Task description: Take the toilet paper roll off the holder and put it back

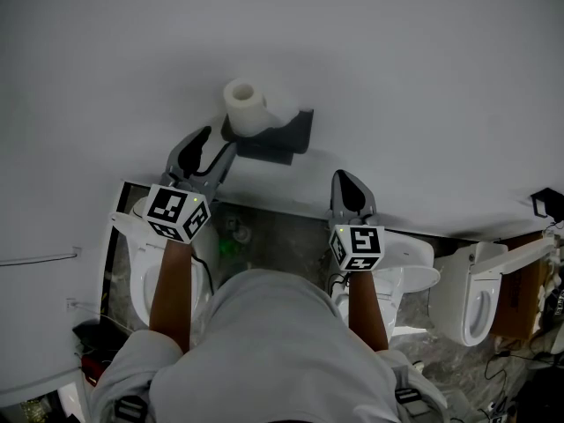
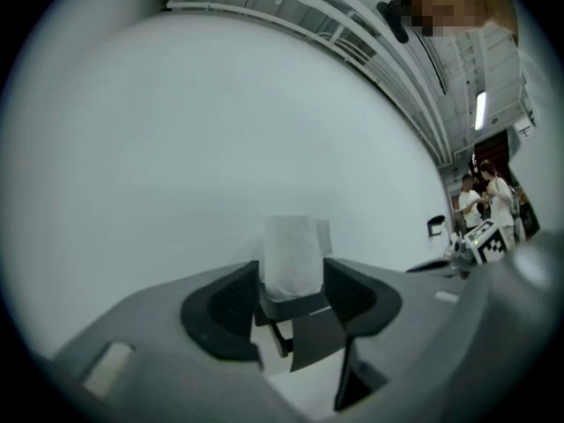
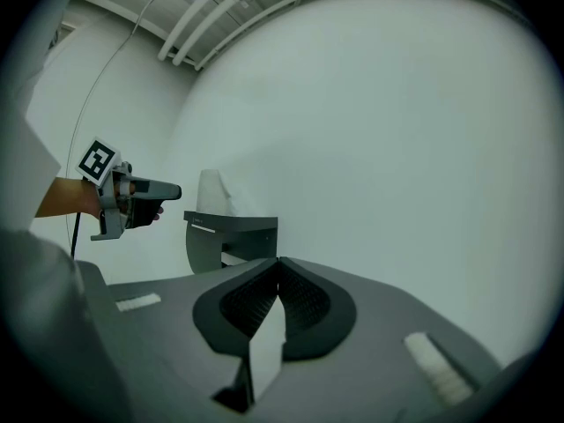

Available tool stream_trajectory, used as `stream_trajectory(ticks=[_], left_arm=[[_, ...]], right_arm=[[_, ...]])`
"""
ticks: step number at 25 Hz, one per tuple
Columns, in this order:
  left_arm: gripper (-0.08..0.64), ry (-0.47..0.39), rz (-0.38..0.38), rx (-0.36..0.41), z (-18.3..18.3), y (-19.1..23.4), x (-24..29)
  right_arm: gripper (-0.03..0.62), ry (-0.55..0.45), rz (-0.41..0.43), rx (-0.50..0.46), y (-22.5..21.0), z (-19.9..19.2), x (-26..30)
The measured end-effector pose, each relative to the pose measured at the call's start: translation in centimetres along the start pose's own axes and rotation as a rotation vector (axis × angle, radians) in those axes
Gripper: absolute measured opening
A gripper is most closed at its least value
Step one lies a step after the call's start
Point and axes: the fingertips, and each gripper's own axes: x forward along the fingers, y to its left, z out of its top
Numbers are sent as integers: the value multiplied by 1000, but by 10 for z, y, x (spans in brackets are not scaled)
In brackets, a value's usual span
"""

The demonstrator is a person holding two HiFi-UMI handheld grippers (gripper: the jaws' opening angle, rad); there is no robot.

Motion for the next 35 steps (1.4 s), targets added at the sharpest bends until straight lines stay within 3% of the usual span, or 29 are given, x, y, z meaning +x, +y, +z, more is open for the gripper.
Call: stream_trajectory(ticks=[11,25,35], left_arm=[[124,6,87,-57,-26,9,-37],[16,-7,141,-85,-39,12,-66],[2,-11,162,-104,-43,16,-78]], right_arm=[[0,-2,9,-3,11,2,-4],[0,-2,14,-10,22,3,-10],[-1,-14,18,-15,30,6,-12]])
